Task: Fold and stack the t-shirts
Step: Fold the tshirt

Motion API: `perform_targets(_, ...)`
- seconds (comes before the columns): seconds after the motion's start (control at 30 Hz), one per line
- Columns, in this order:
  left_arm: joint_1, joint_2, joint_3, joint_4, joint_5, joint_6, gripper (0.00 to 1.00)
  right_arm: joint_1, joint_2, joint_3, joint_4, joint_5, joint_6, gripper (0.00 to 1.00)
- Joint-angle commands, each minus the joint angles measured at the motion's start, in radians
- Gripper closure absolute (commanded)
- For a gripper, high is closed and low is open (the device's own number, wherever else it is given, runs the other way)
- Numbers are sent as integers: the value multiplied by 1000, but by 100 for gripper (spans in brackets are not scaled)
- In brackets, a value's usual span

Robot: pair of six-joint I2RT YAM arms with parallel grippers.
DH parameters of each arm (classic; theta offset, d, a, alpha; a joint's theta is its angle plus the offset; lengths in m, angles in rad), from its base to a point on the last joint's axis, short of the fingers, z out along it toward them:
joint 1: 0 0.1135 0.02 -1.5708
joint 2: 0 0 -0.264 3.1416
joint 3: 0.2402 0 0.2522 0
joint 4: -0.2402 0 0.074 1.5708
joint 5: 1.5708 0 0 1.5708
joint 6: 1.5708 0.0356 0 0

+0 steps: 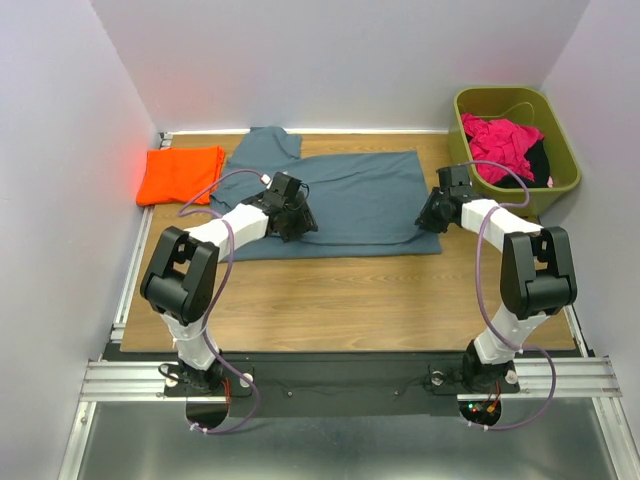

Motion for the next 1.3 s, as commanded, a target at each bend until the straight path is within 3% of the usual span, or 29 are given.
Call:
perform_targets(0.0,-10,22,69,-10,14,10,42,-6,12,34,36,19,-11,70)
perform_targets(0.6,-48,61,66,-84,-87,15,37,-7,22,36,36,24,-29,70)
perform_targets(1.27,-43,133,194,-95,-90,-5,43,-10,23,49,36,48,-40,69)
